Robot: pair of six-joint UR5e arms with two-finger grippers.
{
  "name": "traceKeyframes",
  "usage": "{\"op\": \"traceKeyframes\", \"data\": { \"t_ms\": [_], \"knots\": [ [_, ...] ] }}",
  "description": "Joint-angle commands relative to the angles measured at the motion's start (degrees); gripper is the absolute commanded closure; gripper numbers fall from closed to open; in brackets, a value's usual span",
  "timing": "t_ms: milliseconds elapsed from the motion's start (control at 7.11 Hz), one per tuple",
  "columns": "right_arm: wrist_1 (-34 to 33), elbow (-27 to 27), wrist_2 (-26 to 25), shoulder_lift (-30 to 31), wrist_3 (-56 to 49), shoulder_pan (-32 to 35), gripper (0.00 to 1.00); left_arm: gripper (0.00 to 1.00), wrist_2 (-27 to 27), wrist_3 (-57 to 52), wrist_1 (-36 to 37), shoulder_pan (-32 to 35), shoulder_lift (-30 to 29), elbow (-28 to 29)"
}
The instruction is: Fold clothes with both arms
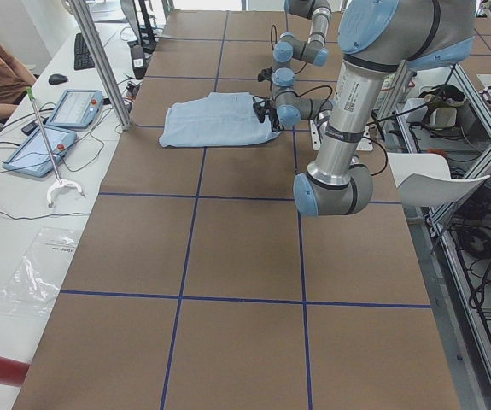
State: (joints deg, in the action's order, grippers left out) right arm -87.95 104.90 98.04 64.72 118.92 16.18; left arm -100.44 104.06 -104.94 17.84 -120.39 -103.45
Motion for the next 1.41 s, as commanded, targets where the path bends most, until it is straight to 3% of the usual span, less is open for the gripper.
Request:
{"op": "traceKeyframes", "data": {
  "t_ms": [0, 984, 1125, 1265],
  "knots": [
    [-0.03, 0.30, -0.04, 0.49, 0.09, -0.45, 0.00, 1.00, 0.06, 0.00, 0.00, 0.00, 0.07, 0.00],
    [-0.56, 0.21, -0.31, 0.32, 0.18, -1.51, 0.02, 1.00, -0.02, 0.00, 0.00, 0.00, -0.02, 0.00],
    [-0.65, 0.21, -0.83, 0.41, 0.18, -1.42, 0.30, 1.00, 0.06, 0.00, 0.00, 0.00, -0.02, 0.00],
    [-0.65, 0.21, -1.09, 0.41, 0.18, -1.33, 0.72, 1.00, 0.06, 0.00, -0.09, 0.00, -0.02, 0.09]
  ]
}}
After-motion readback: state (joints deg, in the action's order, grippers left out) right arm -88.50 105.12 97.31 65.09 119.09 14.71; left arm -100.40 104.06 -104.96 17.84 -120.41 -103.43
